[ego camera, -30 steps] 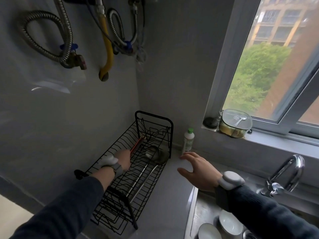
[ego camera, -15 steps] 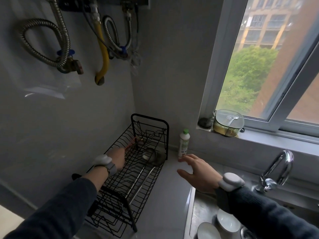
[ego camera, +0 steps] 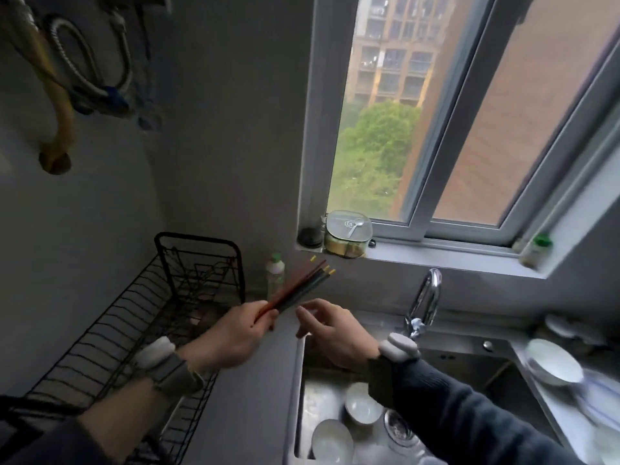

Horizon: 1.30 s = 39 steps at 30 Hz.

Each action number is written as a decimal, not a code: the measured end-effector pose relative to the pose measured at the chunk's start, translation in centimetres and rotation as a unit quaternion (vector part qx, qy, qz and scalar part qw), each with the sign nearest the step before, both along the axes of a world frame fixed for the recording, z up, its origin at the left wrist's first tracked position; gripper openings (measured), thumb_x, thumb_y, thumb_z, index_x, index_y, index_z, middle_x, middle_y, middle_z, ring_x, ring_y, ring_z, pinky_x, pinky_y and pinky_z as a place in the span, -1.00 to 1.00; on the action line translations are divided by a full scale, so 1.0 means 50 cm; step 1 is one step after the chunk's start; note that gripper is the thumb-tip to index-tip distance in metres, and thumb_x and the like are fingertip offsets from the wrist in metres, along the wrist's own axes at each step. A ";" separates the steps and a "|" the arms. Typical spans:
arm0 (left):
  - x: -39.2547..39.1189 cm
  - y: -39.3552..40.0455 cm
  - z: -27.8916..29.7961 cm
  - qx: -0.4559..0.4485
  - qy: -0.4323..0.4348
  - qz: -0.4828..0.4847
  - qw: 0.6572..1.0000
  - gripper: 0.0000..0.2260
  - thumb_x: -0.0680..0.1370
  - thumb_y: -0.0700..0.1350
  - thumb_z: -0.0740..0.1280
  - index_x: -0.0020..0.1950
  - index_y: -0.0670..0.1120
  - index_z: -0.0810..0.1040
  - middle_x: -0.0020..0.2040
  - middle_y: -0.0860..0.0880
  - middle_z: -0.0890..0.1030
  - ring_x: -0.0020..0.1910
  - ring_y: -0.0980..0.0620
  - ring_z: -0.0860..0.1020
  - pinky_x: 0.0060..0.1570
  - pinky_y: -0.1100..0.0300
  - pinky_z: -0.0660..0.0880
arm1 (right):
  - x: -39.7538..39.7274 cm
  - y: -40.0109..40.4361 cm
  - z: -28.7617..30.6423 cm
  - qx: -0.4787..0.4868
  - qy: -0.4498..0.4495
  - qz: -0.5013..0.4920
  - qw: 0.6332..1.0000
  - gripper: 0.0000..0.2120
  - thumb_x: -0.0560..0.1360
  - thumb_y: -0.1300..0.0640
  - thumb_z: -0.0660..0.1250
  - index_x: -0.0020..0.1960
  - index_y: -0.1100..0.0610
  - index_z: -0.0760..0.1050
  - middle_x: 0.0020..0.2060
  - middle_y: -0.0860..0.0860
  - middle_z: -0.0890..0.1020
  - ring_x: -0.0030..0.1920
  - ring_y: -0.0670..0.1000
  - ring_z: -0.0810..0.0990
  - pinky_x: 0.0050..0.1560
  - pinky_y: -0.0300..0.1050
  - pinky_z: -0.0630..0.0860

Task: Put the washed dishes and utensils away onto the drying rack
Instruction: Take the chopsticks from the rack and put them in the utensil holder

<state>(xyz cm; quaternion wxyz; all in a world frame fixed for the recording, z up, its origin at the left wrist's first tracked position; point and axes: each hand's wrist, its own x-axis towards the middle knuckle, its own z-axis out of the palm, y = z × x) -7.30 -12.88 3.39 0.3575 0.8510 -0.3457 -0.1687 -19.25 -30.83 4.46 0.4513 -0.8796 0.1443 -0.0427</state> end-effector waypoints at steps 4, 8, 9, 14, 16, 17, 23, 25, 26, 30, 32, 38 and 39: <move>-0.086 -0.116 -0.018 -0.009 0.004 -0.082 0.997 -0.77 0.70 0.00 0.20 -0.10 -0.04 0.50 -0.37 0.08 0.49 -0.45 0.17 0.39 -0.34 0.15 0.33 | -0.057 -0.078 -0.014 0.063 -0.018 -0.130 0.989 -0.29 0.38 -0.54 0.23 -0.08 0.14 0.57 -0.16 0.09 0.70 -0.28 0.03 0.64 -0.13 0.13 0.59; -0.166 -0.203 -0.044 0.010 -0.075 -0.152 0.985 -0.87 0.70 0.00 0.20 0.14 0.04 0.53 -0.30 0.08 0.52 -0.41 0.13 0.44 -0.36 0.26 0.33 | -0.124 -0.150 -0.029 0.214 -0.010 -0.222 0.951 -0.73 0.62 -0.10 0.30 -0.01 0.10 0.58 -0.08 0.09 0.73 -0.39 -0.05 0.63 -0.42 -0.15 0.50; -0.191 -0.227 -0.051 0.021 -0.102 -0.176 0.979 -0.85 0.69 0.03 0.19 0.20 0.08 0.51 -0.24 0.07 0.56 -0.37 0.11 0.47 -0.32 0.27 0.35 | -0.148 -0.168 -0.031 0.243 -0.012 -0.250 0.937 -0.77 0.64 -0.04 0.27 0.00 0.11 0.57 -0.06 0.11 0.73 -0.40 -0.06 0.62 -0.46 -0.20 0.45; -0.281 -0.343 -0.082 0.082 -0.183 -0.293 0.935 -0.83 0.65 0.11 0.13 0.07 0.04 0.39 -0.06 -0.06 0.66 -0.10 -0.20 0.60 -0.10 -0.13 0.52 | -0.289 -0.235 -0.040 0.277 -0.051 -0.339 0.898 -0.78 0.70 0.12 0.17 -0.04 0.17 0.50 -0.16 0.04 0.73 -0.42 -0.10 0.59 -0.49 -0.32 0.43; -0.332 -0.396 -0.076 0.103 -0.211 -0.335 0.912 -0.81 0.64 0.10 0.12 0.07 0.02 0.42 -0.03 -0.06 0.67 -0.05 -0.21 0.60 -0.09 -0.09 0.52 | -0.361 -0.270 -0.045 0.270 -0.065 -0.377 0.884 -0.77 0.70 0.12 0.17 -0.05 0.18 0.51 -0.18 0.03 0.74 -0.41 -0.10 0.58 -0.45 -0.30 0.47; -0.369 -0.430 -0.069 0.114 -0.225 -0.357 0.899 -0.79 0.62 0.10 0.12 0.09 0.03 0.45 -0.01 -0.05 0.67 -0.02 -0.21 0.61 -0.10 -0.05 0.52 | -0.409 -0.296 -0.050 0.258 -0.078 -0.394 0.879 -0.76 0.70 0.12 0.17 -0.05 0.18 0.51 -0.18 0.05 0.75 -0.41 -0.10 0.58 -0.43 -0.29 0.49; -0.527 -0.561 -0.046 0.163 -0.258 -0.393 0.867 -0.80 0.62 0.14 0.24 0.02 0.03 0.50 -0.02 -0.01 0.67 -0.02 -0.16 0.62 -0.18 0.10 0.37 | -0.627 -0.404 -0.015 0.221 -0.135 -0.453 0.853 -0.73 0.70 0.15 0.14 -0.08 0.22 0.51 -0.17 0.09 0.74 -0.44 -0.09 0.55 -0.43 -0.30 0.49; -0.558 -0.587 -0.048 0.170 -0.253 -0.393 0.867 -0.83 0.61 0.13 0.26 -0.03 0.06 0.48 -0.05 0.01 0.65 -0.07 -0.14 0.60 -0.18 0.12 0.37 | -0.680 -0.429 -0.006 0.217 -0.145 -0.469 0.844 -0.70 0.71 0.14 0.14 -0.10 0.22 0.54 -0.13 0.12 0.74 -0.42 -0.08 0.55 -0.39 -0.28 0.51; -0.587 -0.608 -0.047 0.171 -0.255 -0.392 0.867 -0.84 0.60 0.13 0.27 -0.04 0.06 0.48 -0.08 0.02 0.64 -0.09 -0.12 0.58 -0.18 0.12 0.36 | -0.715 -0.448 -0.004 0.215 -0.152 -0.478 0.838 -0.68 0.70 0.14 0.14 -0.13 0.21 0.55 -0.12 0.14 0.74 -0.39 -0.06 0.56 -0.36 -0.26 0.52; -0.691 -0.687 -0.034 0.182 -0.267 -0.388 0.863 -0.77 0.56 0.19 0.33 0.03 0.05 0.53 -0.08 0.04 0.62 -0.06 -0.10 0.60 -0.17 0.12 0.42 | -0.838 -0.545 -0.009 0.207 -0.178 -0.502 0.821 -0.66 0.70 0.14 0.16 -0.11 0.27 0.59 -0.19 0.12 0.75 -0.38 -0.06 0.58 -0.34 -0.24 0.54; -0.725 -0.728 -0.029 0.184 -0.269 -0.392 0.860 -0.75 0.52 0.21 0.36 0.07 0.09 0.55 -0.01 0.07 0.67 0.00 -0.07 0.64 -0.12 0.11 0.51 | -0.885 -0.602 -0.021 0.192 -0.169 -0.507 0.823 -0.65 0.69 0.12 0.16 -0.04 0.32 0.60 -0.25 0.07 0.75 -0.40 -0.10 0.60 -0.34 -0.25 0.55; -0.743 -0.814 -0.001 0.185 -0.245 -0.381 0.872 -0.71 0.46 0.19 0.39 0.10 0.10 0.52 0.01 0.12 0.68 -0.03 -0.04 0.63 -0.09 0.07 0.57 | -0.942 -0.734 -0.028 0.128 -0.148 -0.538 0.820 -0.66 0.66 0.04 0.19 -0.18 0.12 0.60 -0.25 0.03 0.75 -0.37 -0.03 0.63 -0.10 0.02 0.64; -0.739 -0.830 0.005 0.185 -0.251 -0.379 0.871 -0.74 0.47 0.16 0.37 0.08 0.08 0.53 -0.01 0.09 0.68 -0.07 -0.06 0.61 -0.09 0.06 0.58 | -0.948 -0.757 -0.026 0.114 -0.147 -0.544 0.818 -0.66 0.66 0.02 0.20 -0.18 0.12 0.60 -0.26 0.01 0.75 -0.37 -0.01 0.64 -0.07 0.06 0.64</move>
